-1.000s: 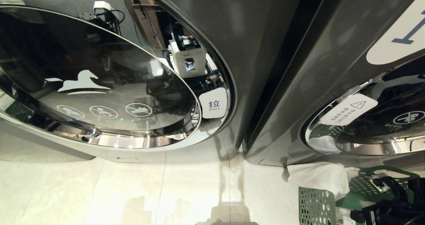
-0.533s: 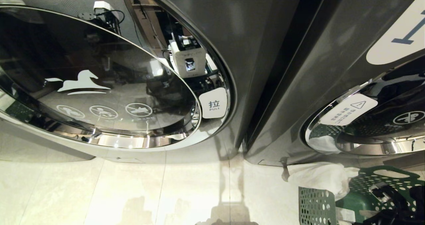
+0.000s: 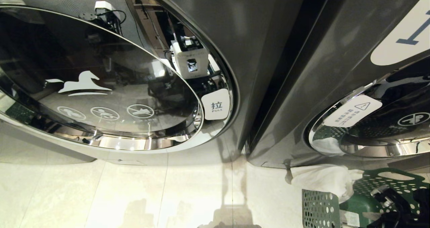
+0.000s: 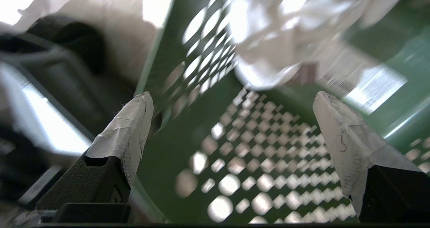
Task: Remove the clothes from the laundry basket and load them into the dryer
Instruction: Take the clothes out of the basket
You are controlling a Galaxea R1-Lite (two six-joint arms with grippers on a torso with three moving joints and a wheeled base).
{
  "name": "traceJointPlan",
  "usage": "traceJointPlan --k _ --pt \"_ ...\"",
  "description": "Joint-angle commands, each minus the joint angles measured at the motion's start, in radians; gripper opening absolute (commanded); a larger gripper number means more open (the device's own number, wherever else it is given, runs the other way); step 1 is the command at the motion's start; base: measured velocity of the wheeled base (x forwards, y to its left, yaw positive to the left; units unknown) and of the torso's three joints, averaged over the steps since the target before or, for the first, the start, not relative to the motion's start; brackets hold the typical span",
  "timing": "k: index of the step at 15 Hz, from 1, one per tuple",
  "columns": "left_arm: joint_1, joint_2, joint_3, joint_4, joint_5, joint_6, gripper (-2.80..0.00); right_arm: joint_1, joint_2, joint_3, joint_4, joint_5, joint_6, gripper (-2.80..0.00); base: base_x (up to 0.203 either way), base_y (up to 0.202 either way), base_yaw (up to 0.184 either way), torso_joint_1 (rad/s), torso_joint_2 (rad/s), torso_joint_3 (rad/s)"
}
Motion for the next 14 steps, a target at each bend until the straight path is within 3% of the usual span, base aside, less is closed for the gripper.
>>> traceJointPlan --k 1,5,10,14 --pt "0.000 0.000 -0.001 0.000 0.000 0.000 -2.80 0.001 0.029 -0.059 -0.006 0.003 -0.002 0.00 0.000 0.000 0.000 0.000 0.00 0.000" --pt "0.000 0.000 0.000 0.000 0.000 0.000 -2.80 -0.004 0.126 -0.243 -0.011 0.003 0.008 0.00 0.000 0.000 0.000 0.000 0.00 0.000" --pt "0.000 0.000 0.000 0.000 0.000 -0.001 -2.80 -0.010 0.170 -0.324 -0.033 0.020 0.013 0.00 0.000 0.000 0.000 0.000 0.00 0.000" --pt "0.000 0.000 0.000 0.000 0.000 0.000 -2.80 -0.014 0.180 -0.315 -0.047 0.065 0.015 0.00 0.000 0.000 0.000 0.000 0.00 0.000"
